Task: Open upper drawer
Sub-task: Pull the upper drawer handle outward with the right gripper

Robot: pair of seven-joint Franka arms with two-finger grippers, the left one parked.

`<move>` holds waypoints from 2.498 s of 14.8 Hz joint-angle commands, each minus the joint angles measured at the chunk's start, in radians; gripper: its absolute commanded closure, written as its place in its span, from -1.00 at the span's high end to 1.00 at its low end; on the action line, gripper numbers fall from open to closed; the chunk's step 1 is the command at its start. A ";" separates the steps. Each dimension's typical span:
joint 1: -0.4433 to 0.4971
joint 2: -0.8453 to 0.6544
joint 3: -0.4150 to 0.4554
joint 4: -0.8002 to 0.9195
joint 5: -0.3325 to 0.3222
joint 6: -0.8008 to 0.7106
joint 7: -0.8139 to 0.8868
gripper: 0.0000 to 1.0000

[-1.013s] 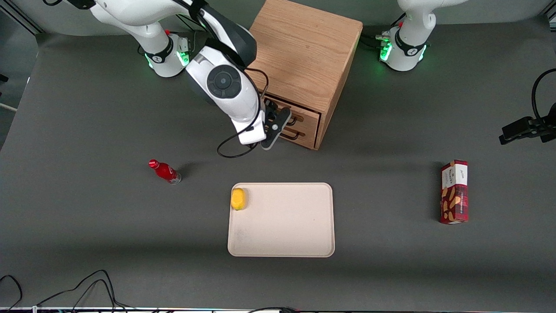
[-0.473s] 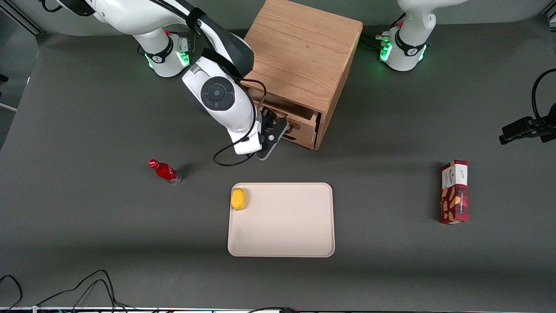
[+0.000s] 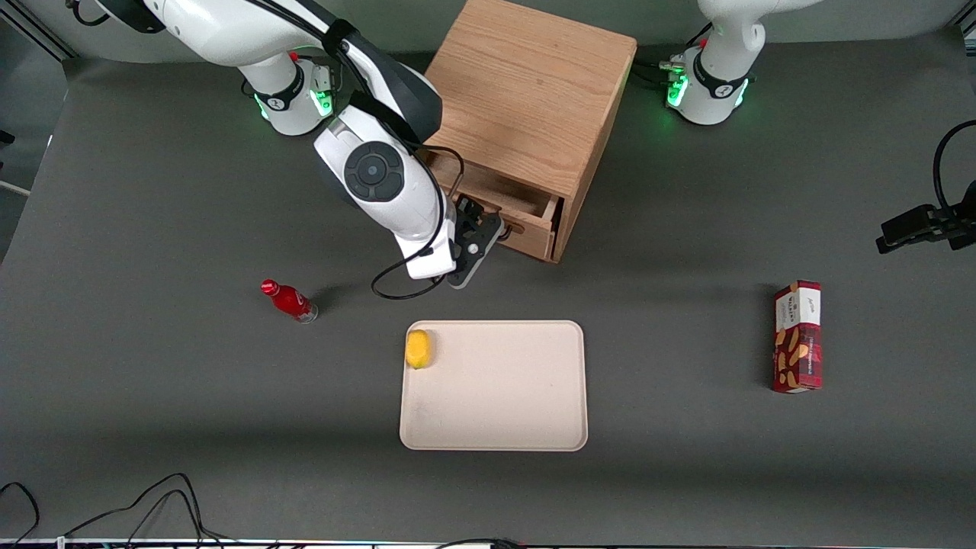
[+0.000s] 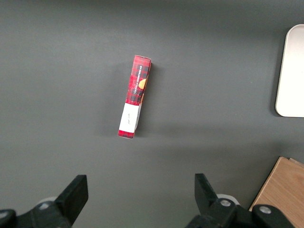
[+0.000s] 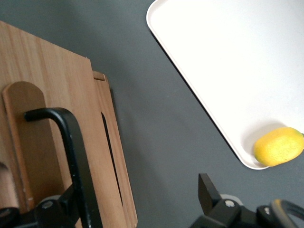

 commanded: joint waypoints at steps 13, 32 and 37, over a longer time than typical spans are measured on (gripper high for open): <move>-0.013 0.039 -0.040 0.073 -0.016 -0.017 -0.050 1.00; -0.012 0.089 -0.091 0.159 -0.036 -0.020 -0.059 1.00; -0.012 0.106 -0.091 0.188 -0.053 -0.023 -0.083 1.00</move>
